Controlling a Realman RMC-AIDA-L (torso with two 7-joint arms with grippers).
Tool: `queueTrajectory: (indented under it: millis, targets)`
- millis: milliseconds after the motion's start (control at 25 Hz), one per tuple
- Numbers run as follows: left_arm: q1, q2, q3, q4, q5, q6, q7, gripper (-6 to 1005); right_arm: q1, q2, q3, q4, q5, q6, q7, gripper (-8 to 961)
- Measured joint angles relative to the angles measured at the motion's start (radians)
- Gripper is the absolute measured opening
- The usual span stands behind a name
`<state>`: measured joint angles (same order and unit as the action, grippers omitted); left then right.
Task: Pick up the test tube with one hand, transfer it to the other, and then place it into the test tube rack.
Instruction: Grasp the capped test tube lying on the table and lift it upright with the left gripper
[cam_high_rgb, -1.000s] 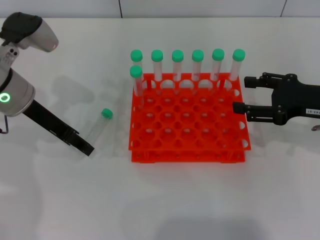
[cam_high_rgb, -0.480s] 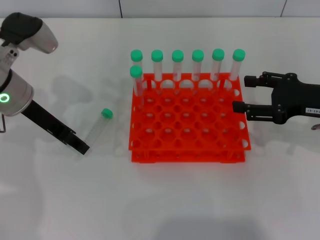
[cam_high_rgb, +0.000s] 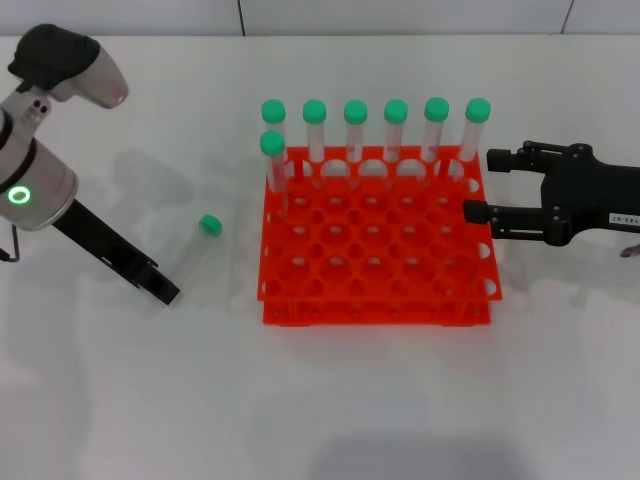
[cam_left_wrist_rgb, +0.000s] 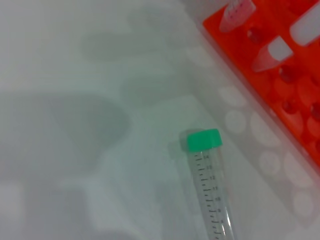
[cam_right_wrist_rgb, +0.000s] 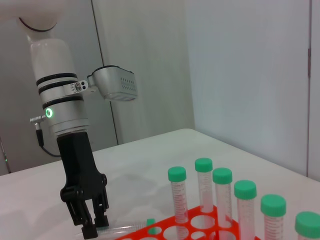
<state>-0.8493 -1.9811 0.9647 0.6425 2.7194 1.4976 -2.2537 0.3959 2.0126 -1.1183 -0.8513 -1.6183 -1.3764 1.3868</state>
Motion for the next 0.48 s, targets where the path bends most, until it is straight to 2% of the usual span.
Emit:
queueTrajectory:
  millis: [480]
  targets:
    - [-0.004, 0.003, 0.003, 0.0, 0.007, -0.019, -0.029, 371, -0.002, 0.0, 0.002, 0.0, 0.0, 0.001, -0.001, 759]
